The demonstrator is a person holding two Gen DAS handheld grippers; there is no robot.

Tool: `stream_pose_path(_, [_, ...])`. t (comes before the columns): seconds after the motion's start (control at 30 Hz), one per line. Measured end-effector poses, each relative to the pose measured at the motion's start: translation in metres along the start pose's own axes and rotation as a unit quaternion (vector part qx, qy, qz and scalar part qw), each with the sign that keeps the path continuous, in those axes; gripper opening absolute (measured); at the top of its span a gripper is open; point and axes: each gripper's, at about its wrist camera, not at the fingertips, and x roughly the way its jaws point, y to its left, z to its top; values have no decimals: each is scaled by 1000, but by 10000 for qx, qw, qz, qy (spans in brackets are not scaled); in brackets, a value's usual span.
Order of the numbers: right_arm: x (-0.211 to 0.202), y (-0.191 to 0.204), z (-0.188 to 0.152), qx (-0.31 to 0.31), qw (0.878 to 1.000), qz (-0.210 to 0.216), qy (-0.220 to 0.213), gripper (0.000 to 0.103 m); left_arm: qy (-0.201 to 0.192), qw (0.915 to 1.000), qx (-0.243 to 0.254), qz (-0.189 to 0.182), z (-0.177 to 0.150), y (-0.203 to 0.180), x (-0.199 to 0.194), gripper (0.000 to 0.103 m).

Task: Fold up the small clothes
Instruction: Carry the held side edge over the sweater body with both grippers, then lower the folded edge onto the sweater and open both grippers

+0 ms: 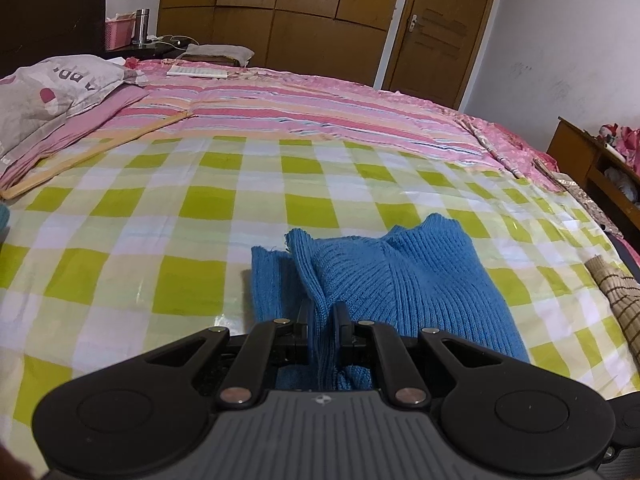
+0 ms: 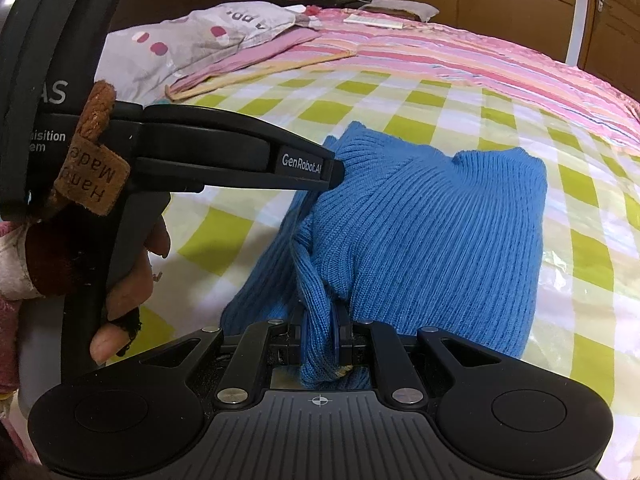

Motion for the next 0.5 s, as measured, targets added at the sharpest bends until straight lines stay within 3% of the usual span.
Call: stream_pose_path(0.5, [1,0,-8,95,9999,-64,-119,11,-56,10000,78,26,-8,3,-2,17])
